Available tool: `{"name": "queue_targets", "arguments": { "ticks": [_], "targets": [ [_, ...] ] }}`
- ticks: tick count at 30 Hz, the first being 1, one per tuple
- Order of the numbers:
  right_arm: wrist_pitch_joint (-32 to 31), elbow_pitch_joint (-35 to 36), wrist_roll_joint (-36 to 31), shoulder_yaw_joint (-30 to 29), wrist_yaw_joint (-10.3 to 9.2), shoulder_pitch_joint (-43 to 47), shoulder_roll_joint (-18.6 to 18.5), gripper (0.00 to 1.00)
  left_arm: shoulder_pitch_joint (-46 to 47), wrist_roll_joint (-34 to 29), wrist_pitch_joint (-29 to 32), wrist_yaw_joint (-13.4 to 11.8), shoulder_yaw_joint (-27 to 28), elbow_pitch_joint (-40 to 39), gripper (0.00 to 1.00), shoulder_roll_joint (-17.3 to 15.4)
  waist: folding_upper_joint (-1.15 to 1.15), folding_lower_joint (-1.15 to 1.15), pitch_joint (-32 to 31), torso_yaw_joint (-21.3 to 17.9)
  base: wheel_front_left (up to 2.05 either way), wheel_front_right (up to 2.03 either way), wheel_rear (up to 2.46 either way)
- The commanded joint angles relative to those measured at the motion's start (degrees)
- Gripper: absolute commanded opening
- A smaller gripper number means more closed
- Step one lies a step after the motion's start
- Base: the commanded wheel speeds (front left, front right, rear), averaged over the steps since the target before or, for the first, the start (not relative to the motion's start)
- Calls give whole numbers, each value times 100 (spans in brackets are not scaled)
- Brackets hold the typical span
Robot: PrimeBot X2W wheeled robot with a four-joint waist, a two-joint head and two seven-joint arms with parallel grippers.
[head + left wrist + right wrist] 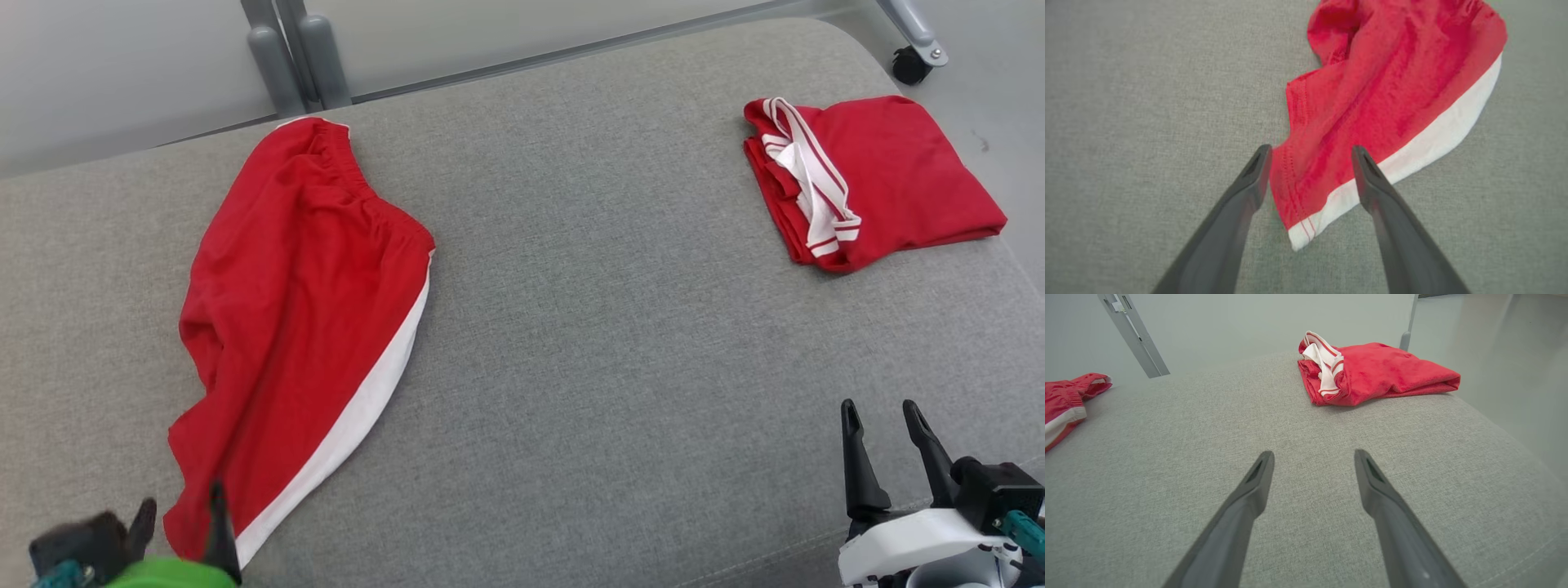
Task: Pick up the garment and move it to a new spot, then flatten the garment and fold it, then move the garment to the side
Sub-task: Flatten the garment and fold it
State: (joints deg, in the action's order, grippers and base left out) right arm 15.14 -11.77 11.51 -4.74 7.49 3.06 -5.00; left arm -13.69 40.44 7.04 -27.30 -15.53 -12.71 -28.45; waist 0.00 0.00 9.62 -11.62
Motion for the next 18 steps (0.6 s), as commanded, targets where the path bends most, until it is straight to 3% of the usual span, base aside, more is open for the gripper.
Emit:
{"name": "queue_targets", "arguments": {
  "ticks": [1,4,7,12,13,18],
  "targets": [
    [-2,18,44,29,0,13,-1,100,359,-229,70,5,-96,-205,100,-138,0,0,49,-75,0,0,0],
    [-2,23,54,93,0,-129,6,100,1194,-622,369,219,-578,-386,100,-171,0,0,194,-170,0,0,0],
    [-2,36,72,202,0,-326,34,100,2291,-994,729,612,-1249,-47,100,76,0,0,434,-302,0,0,0],
    [-2,-6,153,350,0,-615,87,100,4022,-1352,1154,1370,-2167,1413,100,883,0,0,839,-595,0,0,0],
    [-2,-12,177,358,-1,-659,104,100,4290,-1497,1186,1479,-2286,1742,100,925,0,0,892,-651,0,0,0],
    [-2,-73,224,333,-1,-723,149,100,5199,-1744,1216,1661,-2459,3373,100,1222,0,0,1021,-944,0,0,0]
  ]
}}
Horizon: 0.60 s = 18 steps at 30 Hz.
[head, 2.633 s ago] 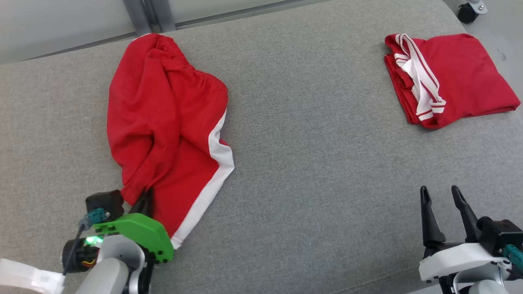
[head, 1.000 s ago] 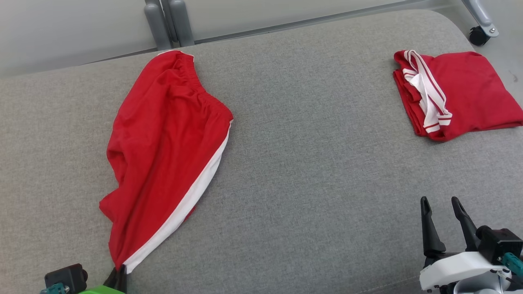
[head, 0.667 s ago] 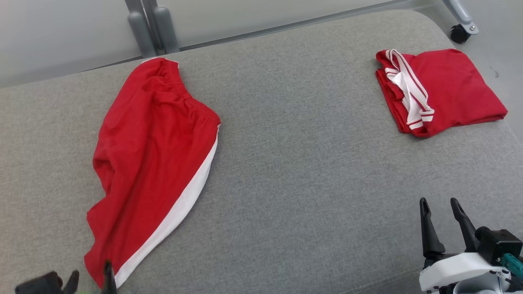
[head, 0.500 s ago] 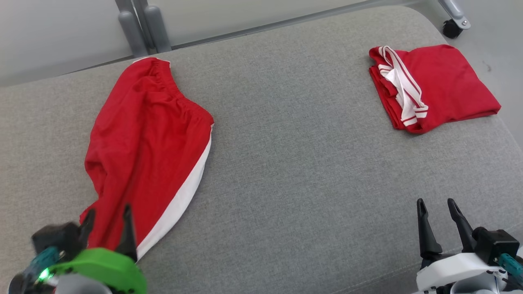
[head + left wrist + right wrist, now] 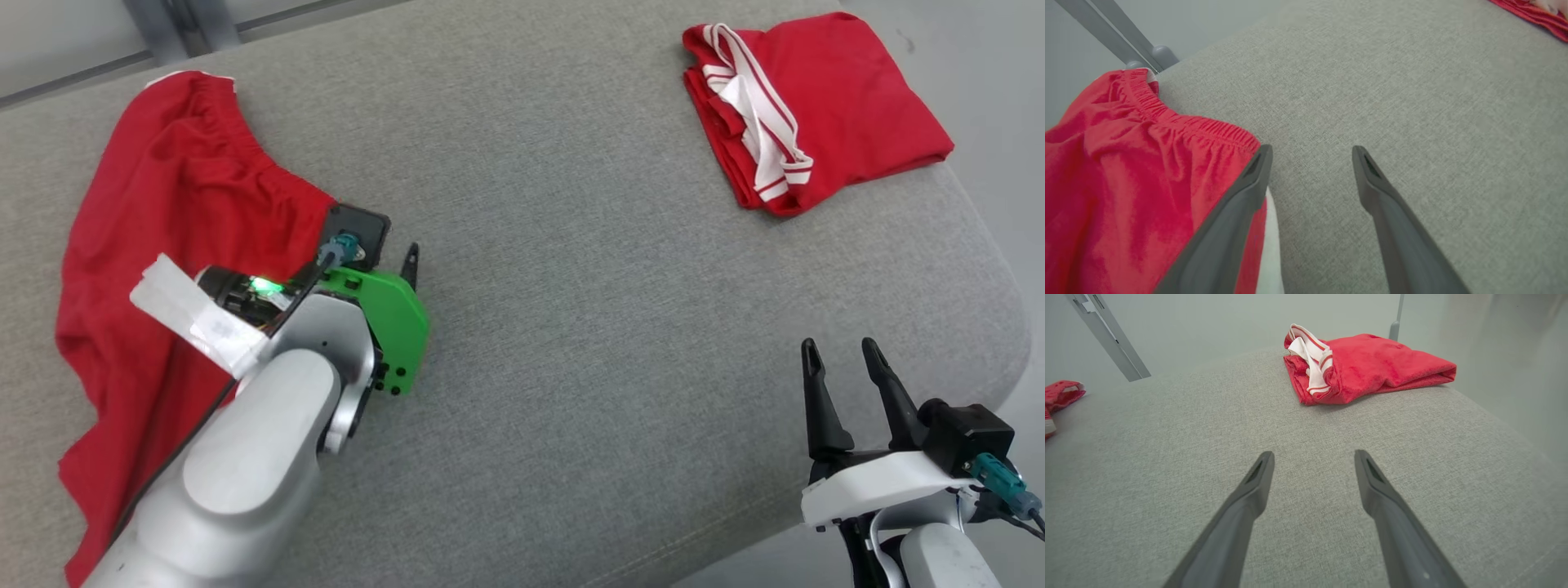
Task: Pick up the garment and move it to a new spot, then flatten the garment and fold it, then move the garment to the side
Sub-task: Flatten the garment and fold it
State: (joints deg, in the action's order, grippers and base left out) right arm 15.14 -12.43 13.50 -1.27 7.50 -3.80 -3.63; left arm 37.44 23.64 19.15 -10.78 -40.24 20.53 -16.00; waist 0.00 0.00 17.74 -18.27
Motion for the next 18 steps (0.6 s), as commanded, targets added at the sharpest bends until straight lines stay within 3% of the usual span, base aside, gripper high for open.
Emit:
{"name": "queue_targets", "arguments": {
  "ticks": [1,7,18],
  "targets": [
    [-2,-13,30,-32,-2,-21,21,100,212,-147,9,36,-17,307,100,-52,0,0,203,-318,0,0,0],
    [-2,-78,-2,-120,-2,126,43,100,462,-66,-134,95,77,1153,100,-156,0,0,49,-376,0,0,0],
    [-2,-67,-59,-160,-2,194,58,100,312,94,-409,77,191,1419,100,-180,0,0,-214,-219,0,0,0]
  ]
}}
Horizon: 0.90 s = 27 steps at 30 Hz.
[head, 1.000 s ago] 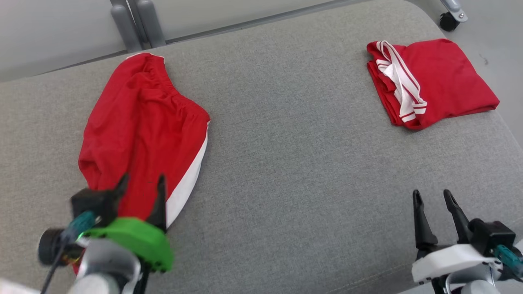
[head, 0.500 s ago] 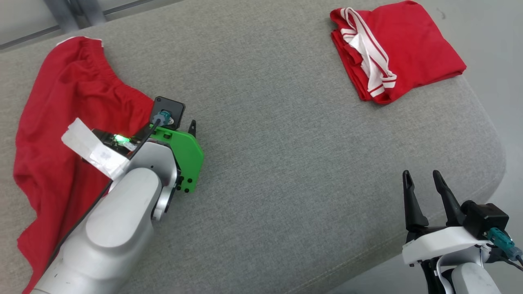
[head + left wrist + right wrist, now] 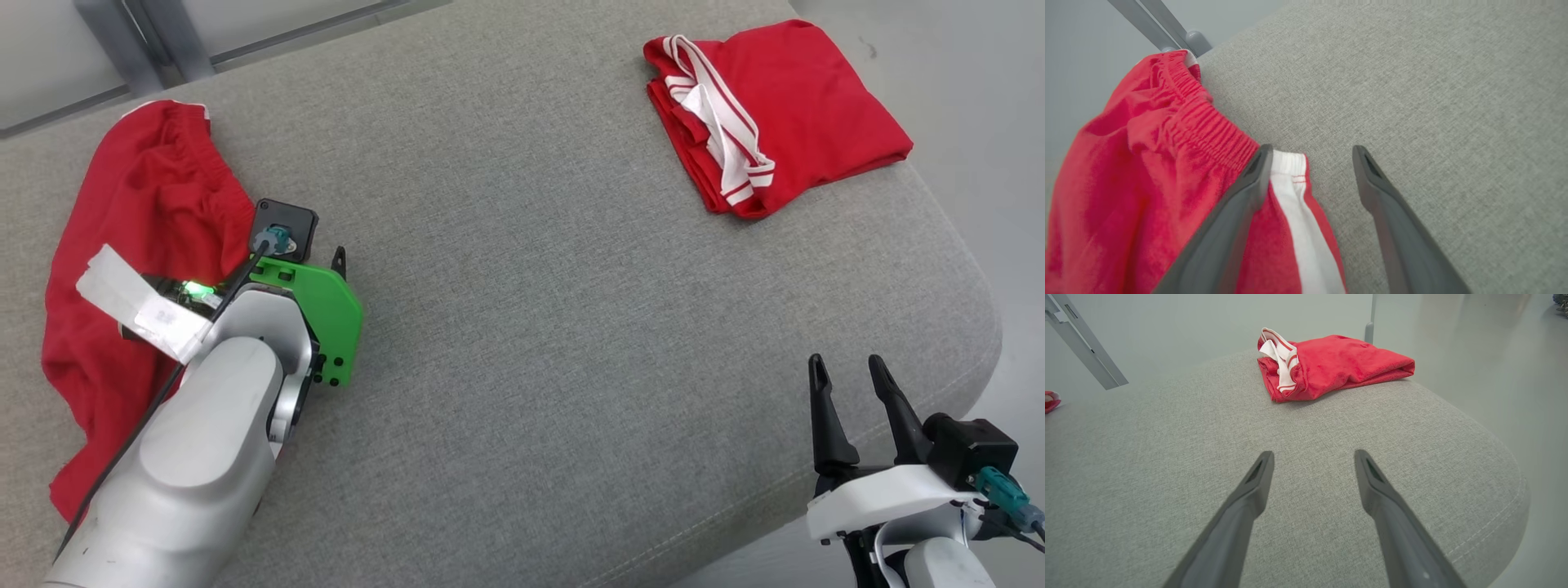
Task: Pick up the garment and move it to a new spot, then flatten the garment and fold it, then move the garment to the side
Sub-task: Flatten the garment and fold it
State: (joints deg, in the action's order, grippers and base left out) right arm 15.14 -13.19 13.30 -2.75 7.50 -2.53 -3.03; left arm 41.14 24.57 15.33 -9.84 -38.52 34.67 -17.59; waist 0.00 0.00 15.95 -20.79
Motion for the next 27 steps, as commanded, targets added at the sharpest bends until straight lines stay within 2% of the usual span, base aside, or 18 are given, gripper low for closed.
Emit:
{"name": "queue_targets", "arguments": {
  "ticks": [1,6,17,18,19,20,21,27],
  "targets": [
    [-2,9,-45,-19,-2,78,-2,100,-82,27,-64,-32,26,-22,100,5,0,0,-54,45,0,0,0],
    [-2,28,-55,-22,-2,92,-2,100,-192,66,-112,-75,1,-103,100,45,0,0,-79,74,0,0,0],
    [-2,44,6,19,-2,29,0,100,-288,178,18,-131,18,21,100,-115,0,0,128,9,0,0,0],
    [-2,45,6,8,-2,31,0,100,-289,190,11,-133,26,39,65,-124,0,0,139,6,0,0,0],
    [-2,46,4,-2,-2,37,-1,100,-307,222,2,-123,31,61,38,-121,0,0,150,6,0,0,0],
    [-2,46,0,-5,-2,40,-4,100,-308,230,-14,-118,33,67,23,-121,0,0,156,6,0,0,0],
    [-2,45,-2,-8,-1,41,-5,100,-308,241,-47,-118,41,69,0,-121,0,0,158,7,0,0,0],
    [-2,0,-36,-24,-2,20,-15,100,-305,296,-243,-40,42,30,0,27,0,0,94,43,0,0,0]
  ]
}}
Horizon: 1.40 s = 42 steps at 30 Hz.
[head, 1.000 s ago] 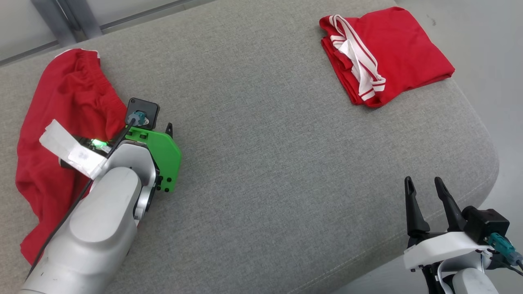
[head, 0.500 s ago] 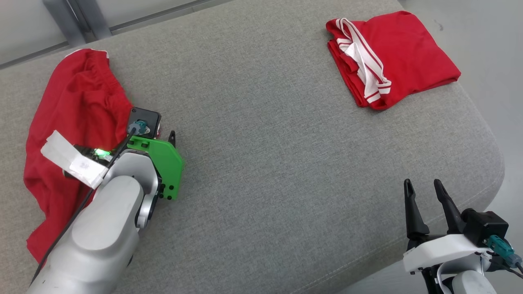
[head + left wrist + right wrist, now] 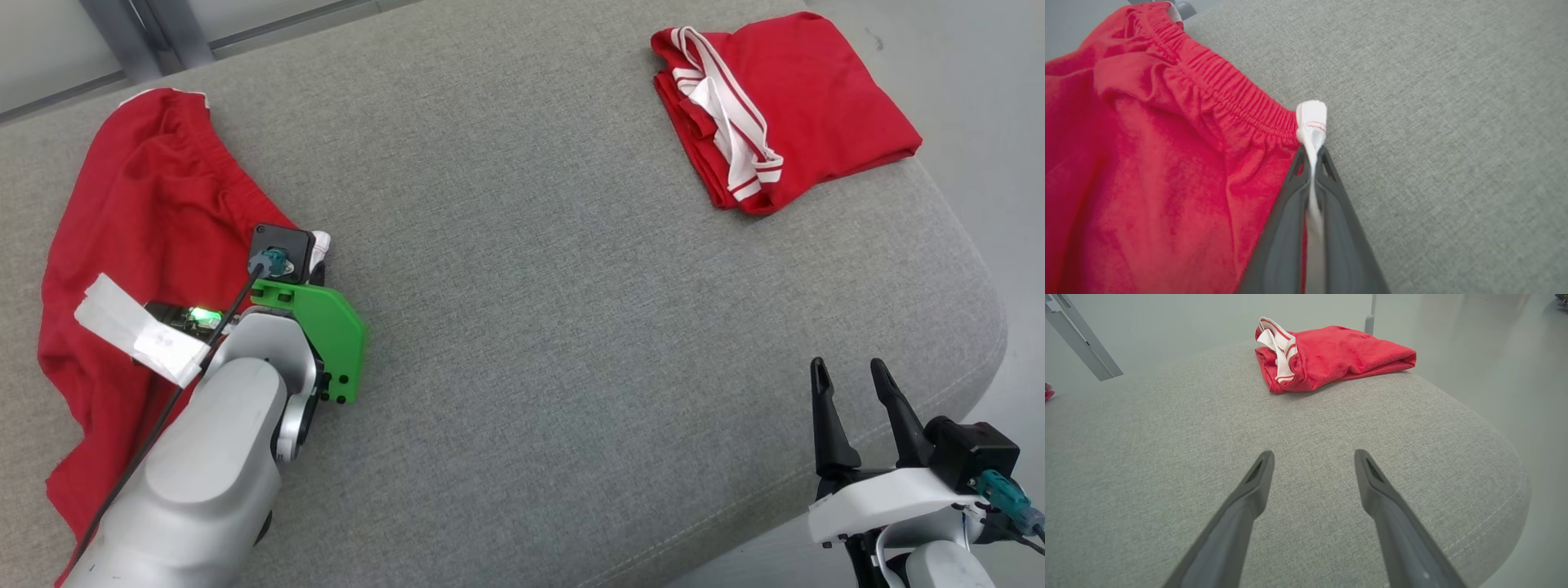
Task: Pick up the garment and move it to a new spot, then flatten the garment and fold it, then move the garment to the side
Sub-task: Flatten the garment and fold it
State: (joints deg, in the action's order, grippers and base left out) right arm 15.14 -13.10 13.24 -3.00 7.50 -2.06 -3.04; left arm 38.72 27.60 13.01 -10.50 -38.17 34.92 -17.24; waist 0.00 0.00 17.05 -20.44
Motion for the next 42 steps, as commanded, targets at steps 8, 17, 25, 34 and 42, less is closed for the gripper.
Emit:
{"name": "queue_targets", "arguments": {
  "ticks": [8,17,25,34,42],
  "targets": [
    [-2,-24,-17,27,-2,-38,-24,100,61,-260,-448,310,-444,-200,0,337,0,0,-102,-92,0,0,0],
    [-2,-82,57,126,-2,-27,-9,100,-126,-524,-899,670,-1120,235,0,965,0,0,-59,-412,0,0,0],
    [-2,-151,14,11,-2,96,-3,100,-218,-321,-1370,888,-1314,742,99,1326,0,0,-165,-472,0,0,0],
    [-2,-120,-105,-115,-2,343,-173,100,-839,289,-2633,832,-996,40,100,1415,0,0,-721,-92,0,0,0],
    [-2,198,-238,-358,-2,590,-533,100,-2140,197,-2818,196,-66,-1201,100,1081,0,0,-1317,653,0,0,0]
  ]
}}
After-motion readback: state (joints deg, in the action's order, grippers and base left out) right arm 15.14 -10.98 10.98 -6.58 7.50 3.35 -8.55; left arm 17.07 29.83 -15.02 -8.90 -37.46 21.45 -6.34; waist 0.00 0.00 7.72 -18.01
